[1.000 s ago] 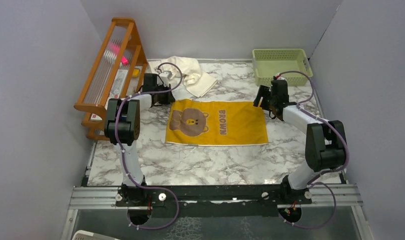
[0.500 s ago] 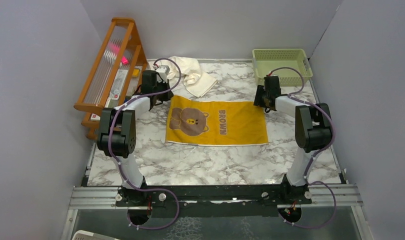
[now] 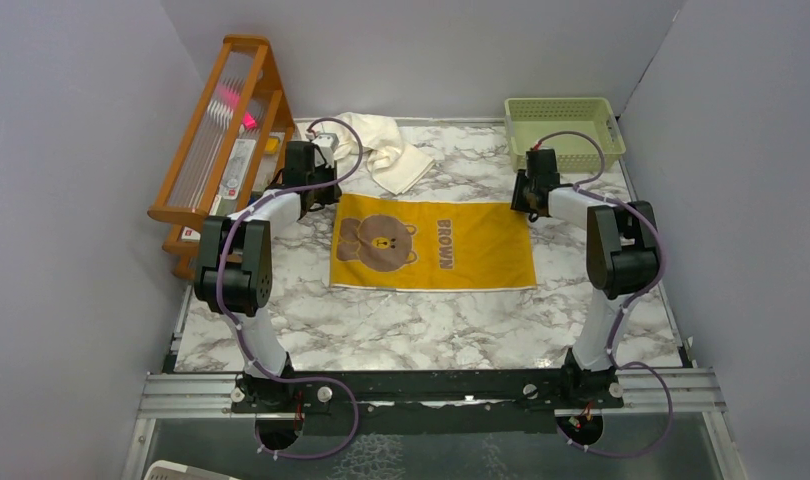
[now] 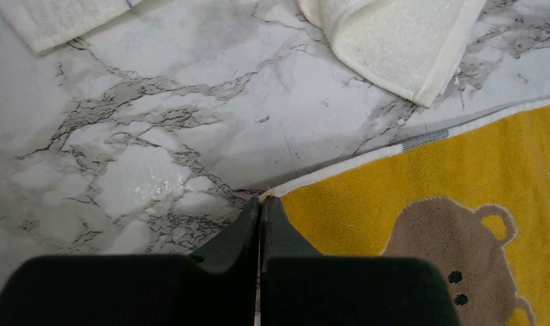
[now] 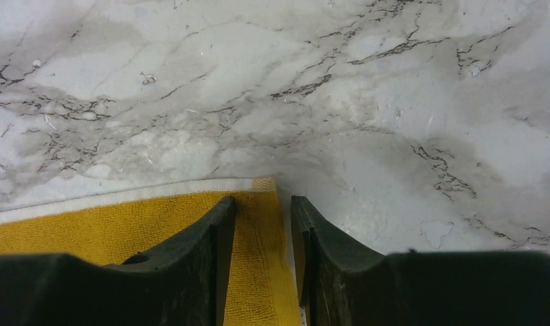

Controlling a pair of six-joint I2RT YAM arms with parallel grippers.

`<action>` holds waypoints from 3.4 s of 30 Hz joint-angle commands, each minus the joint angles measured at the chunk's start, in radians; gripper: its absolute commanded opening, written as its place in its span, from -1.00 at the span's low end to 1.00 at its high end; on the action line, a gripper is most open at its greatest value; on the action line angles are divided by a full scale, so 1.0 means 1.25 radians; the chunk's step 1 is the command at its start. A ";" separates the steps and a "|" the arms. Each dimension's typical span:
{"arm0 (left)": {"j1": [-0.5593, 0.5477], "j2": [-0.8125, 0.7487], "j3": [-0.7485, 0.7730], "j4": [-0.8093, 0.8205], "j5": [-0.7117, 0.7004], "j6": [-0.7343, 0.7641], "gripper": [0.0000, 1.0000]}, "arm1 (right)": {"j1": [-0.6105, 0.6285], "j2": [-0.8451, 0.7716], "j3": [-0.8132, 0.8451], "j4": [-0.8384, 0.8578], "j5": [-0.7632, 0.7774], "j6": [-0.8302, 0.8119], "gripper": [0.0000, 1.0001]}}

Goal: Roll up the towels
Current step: Fold the towel at the center of the board.

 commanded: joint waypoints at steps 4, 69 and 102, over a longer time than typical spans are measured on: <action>0.003 0.006 0.032 -0.012 -0.034 0.012 -1.00 | -0.013 0.045 0.021 -0.032 -0.005 0.006 -0.63; 0.018 -0.180 -0.162 -0.056 -0.079 -0.089 -1.00 | -0.024 -0.264 -0.092 -0.283 -0.062 0.142 -0.98; 0.017 -0.306 -0.258 -0.056 -0.039 -0.053 -1.00 | -0.024 -0.373 -0.173 -0.351 -0.091 0.175 -0.98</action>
